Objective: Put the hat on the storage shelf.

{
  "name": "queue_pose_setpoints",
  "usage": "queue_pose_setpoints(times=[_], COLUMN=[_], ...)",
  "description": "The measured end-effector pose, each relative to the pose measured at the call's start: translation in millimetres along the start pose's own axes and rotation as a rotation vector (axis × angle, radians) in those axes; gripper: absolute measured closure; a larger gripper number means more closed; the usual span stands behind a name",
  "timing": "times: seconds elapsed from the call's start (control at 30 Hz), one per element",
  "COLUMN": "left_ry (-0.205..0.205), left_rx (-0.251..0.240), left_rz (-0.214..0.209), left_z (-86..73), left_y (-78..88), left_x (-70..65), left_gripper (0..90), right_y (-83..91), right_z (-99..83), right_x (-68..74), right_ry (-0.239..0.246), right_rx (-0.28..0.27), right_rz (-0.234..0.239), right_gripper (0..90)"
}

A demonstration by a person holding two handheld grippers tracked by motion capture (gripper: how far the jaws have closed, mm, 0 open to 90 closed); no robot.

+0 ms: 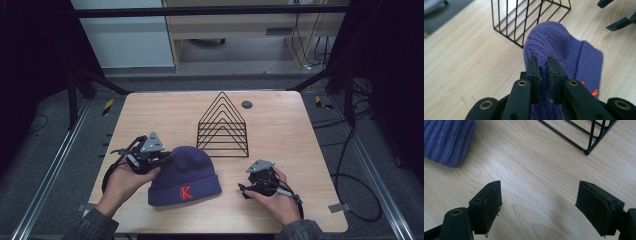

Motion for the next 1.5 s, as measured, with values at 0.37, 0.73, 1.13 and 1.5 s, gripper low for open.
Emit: queue_pose_setpoints(times=[0.37, 0.73, 1.13, 1.5], left_ry=[-0.037, -0.05, -0.063, -0.071], left_rx=[-0.019, -0.025, -0.036, -0.061], left_rz=[0.042, 0.047, 0.054, 0.084], left_z=[23.1, 35.2, 44.0, 61.7], left_y=[25.2, 36.9, 48.1, 72.0], left_x=[10.0, 14.9, 15.1, 23.7], left_gripper=[80.9, 80.9, 80.9, 81.0], right_y=[0.2, 1.6, 0.5, 3.0], right_z=[0.5, 2.8, 3.4, 6.3], right_x=[-0.4, 2.6, 5.7, 9.7], right_ry=[0.002, 0.007, 0.021, 0.026], right_rx=[-0.003, -0.017, -0.017, -0.026], right_rz=[-0.001, 0.01, 0.015, 0.022], right_gripper=[20.3, 21.9, 25.2, 26.6])
Point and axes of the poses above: each handheld gripper's, and its own axes: y roughly backward along the jaws, z roughly out of its top, x roughly to its left, the point moved 9 cm from there along -y, roughly forward along the jaws, and after that the axes turned 7 degrees about -z, right-handed, at the moved point
